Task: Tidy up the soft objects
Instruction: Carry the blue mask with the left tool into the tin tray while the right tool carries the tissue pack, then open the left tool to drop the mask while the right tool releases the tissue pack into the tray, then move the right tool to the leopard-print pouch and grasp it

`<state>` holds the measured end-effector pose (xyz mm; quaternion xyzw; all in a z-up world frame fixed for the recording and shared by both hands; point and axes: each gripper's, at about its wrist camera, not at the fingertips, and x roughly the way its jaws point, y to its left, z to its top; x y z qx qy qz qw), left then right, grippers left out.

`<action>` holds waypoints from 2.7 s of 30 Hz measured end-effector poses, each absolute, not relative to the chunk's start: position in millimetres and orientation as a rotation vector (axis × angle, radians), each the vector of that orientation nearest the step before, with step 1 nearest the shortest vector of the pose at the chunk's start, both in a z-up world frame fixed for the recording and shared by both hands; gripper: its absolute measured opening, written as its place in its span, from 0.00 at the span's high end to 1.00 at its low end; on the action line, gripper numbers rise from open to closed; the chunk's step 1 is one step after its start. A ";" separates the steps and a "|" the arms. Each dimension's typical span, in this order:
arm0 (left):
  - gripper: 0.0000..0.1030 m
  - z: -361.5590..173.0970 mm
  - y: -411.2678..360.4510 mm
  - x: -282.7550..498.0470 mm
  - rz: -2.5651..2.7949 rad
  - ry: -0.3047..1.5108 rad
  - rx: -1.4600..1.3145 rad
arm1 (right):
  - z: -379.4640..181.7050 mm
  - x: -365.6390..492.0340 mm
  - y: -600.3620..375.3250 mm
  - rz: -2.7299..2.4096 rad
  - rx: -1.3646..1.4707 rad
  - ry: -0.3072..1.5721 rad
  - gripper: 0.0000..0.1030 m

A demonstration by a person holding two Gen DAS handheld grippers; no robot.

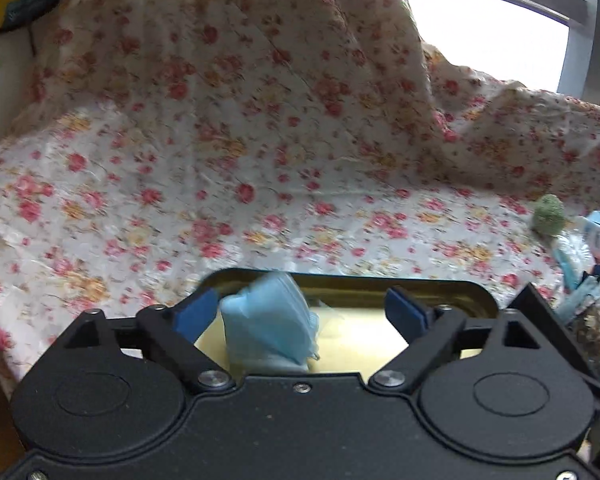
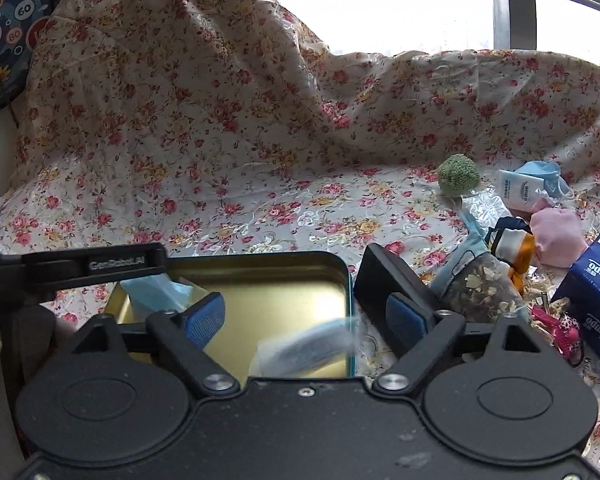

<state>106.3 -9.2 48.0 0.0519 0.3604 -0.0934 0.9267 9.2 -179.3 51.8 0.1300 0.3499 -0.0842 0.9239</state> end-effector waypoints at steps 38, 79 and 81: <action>0.03 54.6 -70.5 14.9 -0.391 0.697 0.251 | 25.2 -115.3 -252.7 -0.588 0.386 0.628 0.04; 0.04 21.9 -169.7 16.1 -0.500 0.702 0.291 | -59.9 -46.5 -373.6 -0.693 0.543 0.744 0.19; 0.04 22.0 -171.3 15.8 -0.507 0.702 0.291 | -62.8 -44.0 -377.4 -0.679 0.564 0.755 0.19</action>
